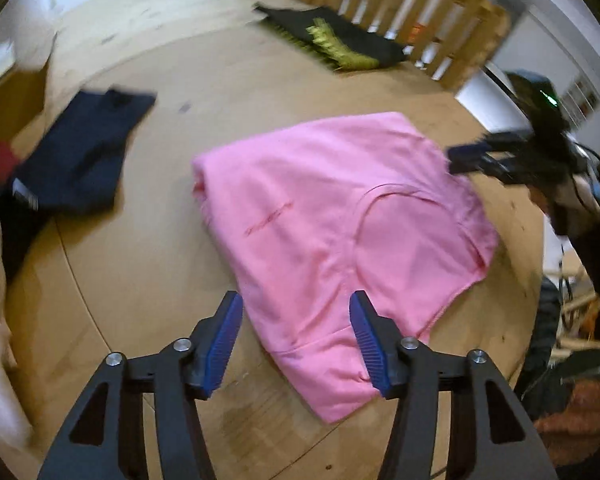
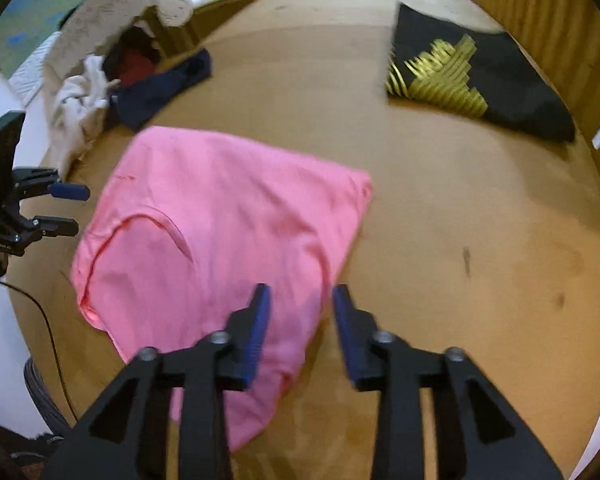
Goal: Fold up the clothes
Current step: 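Grasp the pink shirt collar edge with both grippers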
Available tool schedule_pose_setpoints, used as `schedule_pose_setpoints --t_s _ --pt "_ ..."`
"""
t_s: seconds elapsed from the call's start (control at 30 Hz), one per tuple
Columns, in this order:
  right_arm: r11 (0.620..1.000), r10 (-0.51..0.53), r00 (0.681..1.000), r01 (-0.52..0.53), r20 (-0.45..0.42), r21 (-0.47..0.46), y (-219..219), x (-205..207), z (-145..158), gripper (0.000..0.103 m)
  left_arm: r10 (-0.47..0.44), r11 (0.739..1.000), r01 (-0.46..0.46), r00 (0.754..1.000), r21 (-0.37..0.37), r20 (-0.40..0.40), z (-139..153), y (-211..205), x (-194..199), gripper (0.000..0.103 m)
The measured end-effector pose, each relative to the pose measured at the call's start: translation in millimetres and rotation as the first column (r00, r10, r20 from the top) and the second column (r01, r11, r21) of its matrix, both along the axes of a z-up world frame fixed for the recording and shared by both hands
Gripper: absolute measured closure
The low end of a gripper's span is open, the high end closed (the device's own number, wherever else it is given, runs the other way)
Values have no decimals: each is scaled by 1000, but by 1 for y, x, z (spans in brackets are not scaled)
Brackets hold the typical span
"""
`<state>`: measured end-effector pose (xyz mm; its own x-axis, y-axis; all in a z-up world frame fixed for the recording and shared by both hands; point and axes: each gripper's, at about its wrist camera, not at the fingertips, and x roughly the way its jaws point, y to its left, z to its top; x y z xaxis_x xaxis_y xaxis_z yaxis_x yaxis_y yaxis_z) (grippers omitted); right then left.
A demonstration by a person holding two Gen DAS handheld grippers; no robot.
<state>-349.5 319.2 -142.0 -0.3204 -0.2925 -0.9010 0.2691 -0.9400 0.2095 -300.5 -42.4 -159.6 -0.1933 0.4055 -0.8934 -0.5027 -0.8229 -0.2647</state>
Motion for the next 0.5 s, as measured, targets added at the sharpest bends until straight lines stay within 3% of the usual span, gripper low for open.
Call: schedule_pose_setpoints --t_s 0.13,0.2,0.4,0.5 --pt "992 -83 993 90 78 -89 16 6 -3 59 57 996 -60 997 66 46 -7 2 0 45" --pt "986 -116 987 128 112 -108 20 5 -4 59 84 995 -87 995 51 52 -9 5 -2 44" --pt "986 -143 976 154 166 -60 9 11 -8 58 147 989 -149 987 19 56 -8 8 -7 44" --pt "990 -136 980 139 148 -13 0 12 -7 57 168 986 -169 982 -2 81 -10 6 -10 40"
